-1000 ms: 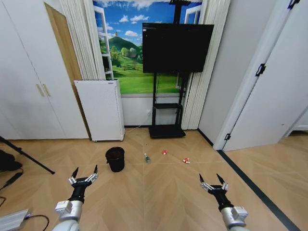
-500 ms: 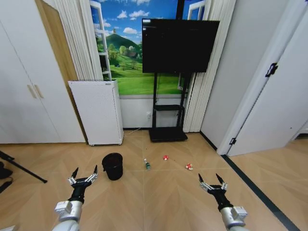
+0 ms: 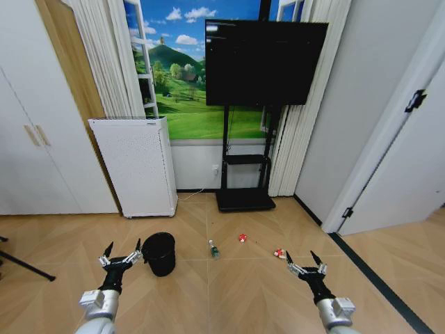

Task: Pick up the trash bin and place the garbage on the floor into it.

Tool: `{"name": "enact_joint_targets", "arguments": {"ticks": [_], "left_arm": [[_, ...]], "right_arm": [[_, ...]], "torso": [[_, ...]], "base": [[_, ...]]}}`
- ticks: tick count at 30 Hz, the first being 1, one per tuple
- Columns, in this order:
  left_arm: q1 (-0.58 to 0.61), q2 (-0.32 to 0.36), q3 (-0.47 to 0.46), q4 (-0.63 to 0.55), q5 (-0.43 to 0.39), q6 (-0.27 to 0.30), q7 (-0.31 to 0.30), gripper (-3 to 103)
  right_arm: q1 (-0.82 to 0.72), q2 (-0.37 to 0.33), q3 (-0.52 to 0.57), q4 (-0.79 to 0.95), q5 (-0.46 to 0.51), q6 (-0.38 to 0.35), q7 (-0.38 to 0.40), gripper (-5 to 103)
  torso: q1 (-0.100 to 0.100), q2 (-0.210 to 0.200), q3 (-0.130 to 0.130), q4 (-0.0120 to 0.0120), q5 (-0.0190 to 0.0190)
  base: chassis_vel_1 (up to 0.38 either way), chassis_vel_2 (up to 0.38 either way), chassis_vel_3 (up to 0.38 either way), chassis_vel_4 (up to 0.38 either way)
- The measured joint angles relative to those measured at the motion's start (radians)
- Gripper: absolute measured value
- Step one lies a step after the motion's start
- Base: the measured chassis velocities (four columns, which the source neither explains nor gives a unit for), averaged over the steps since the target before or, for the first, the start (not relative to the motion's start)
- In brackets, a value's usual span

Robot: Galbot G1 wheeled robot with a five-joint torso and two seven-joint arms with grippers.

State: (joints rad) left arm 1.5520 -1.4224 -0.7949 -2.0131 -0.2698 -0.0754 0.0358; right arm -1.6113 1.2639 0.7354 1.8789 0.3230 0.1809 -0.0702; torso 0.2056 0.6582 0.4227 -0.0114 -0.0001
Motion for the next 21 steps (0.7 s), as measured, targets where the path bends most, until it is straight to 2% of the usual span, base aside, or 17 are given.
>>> {"name": "enact_joint_targets", "arguments": {"ticks": [21], "left_arm": [[-0.008, 0.0, 0.001, 0.009, 0.0, 0.0, 0.0, 100]], "right_arm": [[0.007, -0.001, -0.004, -0.007, -0.002, 0.004, -0.01, 100]], "torso": [[0.0, 0.0, 0.0, -0.0003, 0.0003]], "base": [[-0.222, 0.226, 0.218, -0.218]]}}
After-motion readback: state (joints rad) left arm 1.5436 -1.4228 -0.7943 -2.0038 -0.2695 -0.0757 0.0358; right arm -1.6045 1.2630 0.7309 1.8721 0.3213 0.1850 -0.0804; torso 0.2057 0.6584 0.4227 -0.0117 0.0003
